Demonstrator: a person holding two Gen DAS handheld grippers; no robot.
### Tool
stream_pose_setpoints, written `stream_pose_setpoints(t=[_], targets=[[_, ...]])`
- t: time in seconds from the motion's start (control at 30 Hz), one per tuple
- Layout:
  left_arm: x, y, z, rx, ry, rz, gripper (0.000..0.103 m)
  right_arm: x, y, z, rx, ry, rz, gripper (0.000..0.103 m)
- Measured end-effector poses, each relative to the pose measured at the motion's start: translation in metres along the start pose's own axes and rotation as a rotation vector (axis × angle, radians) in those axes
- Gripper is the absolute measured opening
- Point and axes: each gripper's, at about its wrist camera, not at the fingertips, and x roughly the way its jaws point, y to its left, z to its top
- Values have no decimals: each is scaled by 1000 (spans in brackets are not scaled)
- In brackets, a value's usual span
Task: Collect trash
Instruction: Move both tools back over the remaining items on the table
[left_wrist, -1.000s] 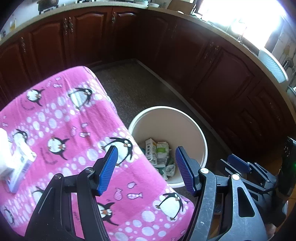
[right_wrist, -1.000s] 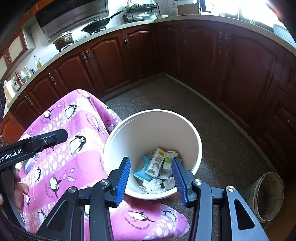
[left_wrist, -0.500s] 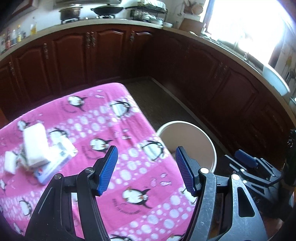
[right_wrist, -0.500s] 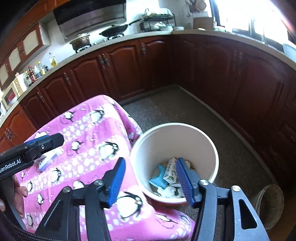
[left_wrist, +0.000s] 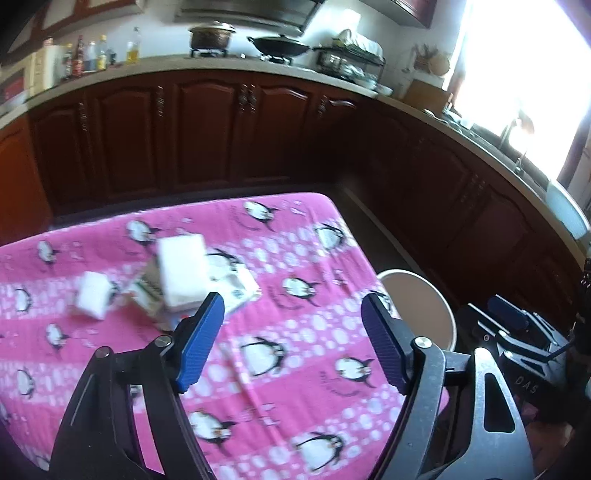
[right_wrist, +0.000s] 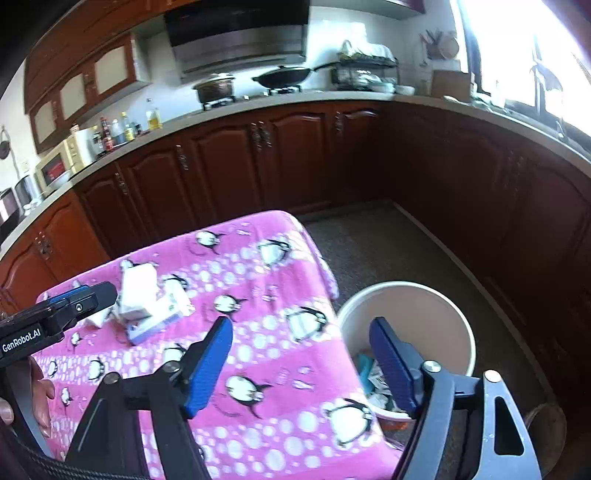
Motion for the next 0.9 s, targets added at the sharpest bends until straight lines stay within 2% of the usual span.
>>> stream_pose_setpoints(t=[0.4, 0.9], targets=[[-57, 68, -16, 9, -97, 142, 78, 2, 76, 5, -89, -15, 76, 80], [-80, 123, -36, -49, -115, 199, 78, 8, 126, -1, -177, -2, 118, 81]])
